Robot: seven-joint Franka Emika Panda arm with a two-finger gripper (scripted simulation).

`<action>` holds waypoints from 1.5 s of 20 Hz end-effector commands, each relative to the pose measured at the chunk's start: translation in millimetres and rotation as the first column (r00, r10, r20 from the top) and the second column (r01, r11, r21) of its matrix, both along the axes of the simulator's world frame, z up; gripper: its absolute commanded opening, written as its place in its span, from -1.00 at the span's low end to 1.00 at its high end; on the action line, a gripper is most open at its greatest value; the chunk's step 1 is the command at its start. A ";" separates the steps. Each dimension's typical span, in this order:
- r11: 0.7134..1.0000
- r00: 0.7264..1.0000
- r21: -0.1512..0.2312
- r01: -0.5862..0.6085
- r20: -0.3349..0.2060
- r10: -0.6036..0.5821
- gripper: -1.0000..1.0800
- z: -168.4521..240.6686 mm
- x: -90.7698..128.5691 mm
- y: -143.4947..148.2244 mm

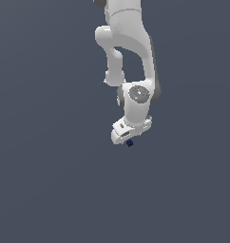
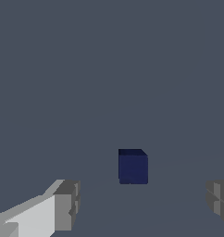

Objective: Pick up the object and move it to a goal position.

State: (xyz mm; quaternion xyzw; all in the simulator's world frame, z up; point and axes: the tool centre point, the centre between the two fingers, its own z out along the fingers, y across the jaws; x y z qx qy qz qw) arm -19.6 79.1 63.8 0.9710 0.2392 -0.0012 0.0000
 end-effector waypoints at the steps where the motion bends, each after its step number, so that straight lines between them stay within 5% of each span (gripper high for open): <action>1: 1.000 1.000 0.000 0.000 0.001 0.000 0.92 -0.1 0.2 -0.3; 18: 1.000 1.000 0.001 -0.006 0.002 0.006 0.92 -50.7 0.0 0.6; 19: 1.000 1.000 0.001 -0.006 0.002 0.006 -1.00 -50.7 0.0 0.6; 30: 1.000 1.000 0.001 -0.006 0.002 0.006 -1.00 -50.3 -0.1 0.3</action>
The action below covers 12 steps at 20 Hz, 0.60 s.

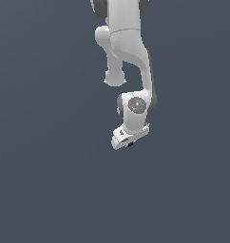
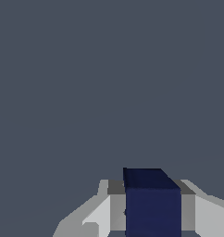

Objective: Pick up the object and move it to a goal position.

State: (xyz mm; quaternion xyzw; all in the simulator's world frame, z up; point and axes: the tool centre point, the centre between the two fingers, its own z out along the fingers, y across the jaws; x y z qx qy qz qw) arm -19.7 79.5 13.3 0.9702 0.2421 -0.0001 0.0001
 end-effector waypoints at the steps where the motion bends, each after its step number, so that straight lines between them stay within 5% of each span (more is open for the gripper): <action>1: 1.000 1.000 0.000 0.000 0.000 0.000 -1.00 0.7 -0.3 -0.7; 12: 1.000 1.000 0.000 0.000 0.000 0.000 -1.00 30.7 -17.6 -38.0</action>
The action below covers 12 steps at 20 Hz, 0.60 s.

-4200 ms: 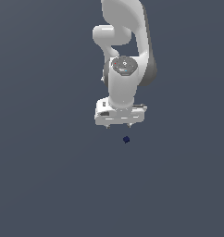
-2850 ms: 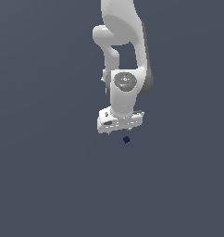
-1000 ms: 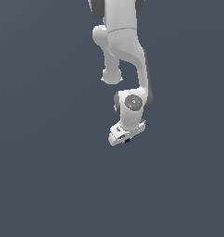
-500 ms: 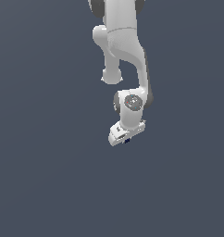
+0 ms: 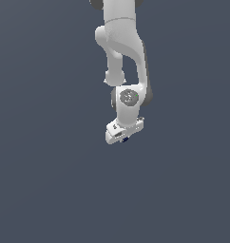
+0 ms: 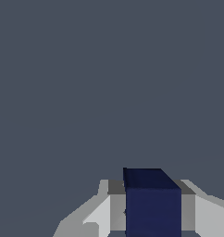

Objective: Pick up the object and move it to a goal position.

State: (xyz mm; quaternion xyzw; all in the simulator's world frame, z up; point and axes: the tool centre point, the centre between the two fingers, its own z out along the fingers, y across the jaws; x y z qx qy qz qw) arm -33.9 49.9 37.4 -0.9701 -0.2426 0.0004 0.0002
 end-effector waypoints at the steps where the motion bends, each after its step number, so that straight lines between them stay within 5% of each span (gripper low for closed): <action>1: 1.000 1.000 -0.001 0.001 0.001 -0.001 -1.00 11.6 -6.3 -14.6; 12: 1.000 1.000 0.000 0.001 0.001 -0.001 -1.00 87.0 -47.4 -106.9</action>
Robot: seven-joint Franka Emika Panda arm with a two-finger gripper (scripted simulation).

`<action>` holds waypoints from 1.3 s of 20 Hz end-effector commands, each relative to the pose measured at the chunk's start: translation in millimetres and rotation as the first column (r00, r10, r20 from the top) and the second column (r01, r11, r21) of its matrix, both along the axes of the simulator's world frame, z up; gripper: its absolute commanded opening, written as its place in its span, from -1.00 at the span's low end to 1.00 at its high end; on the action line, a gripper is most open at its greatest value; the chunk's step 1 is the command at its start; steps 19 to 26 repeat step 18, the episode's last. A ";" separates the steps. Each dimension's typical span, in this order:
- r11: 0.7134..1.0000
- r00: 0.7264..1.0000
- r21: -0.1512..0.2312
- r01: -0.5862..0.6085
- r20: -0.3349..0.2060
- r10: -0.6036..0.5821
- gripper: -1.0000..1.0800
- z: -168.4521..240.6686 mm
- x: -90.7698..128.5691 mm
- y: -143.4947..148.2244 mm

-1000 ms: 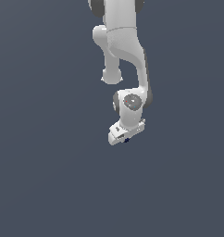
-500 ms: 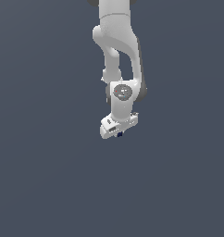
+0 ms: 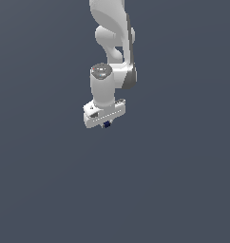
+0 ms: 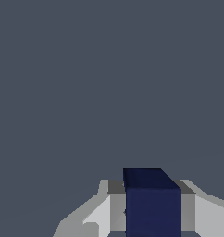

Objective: Pick up the object and move it to a goal position.

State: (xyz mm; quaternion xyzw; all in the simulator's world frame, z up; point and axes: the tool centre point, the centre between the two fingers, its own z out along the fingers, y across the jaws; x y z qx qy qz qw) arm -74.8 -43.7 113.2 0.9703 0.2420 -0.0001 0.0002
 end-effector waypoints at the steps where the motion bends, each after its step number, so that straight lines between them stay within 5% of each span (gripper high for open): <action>1: 1.000 1.000 0.001 0.000 0.000 0.000 -1.00 18.1 -10.0 -21.8; 13: 1.000 1.000 0.002 0.000 0.001 0.000 -1.00 77.5 -38.1 -93.9; 26: 1.000 1.000 0.002 0.000 0.000 0.000 -1.00 83.9 -40.4 -102.0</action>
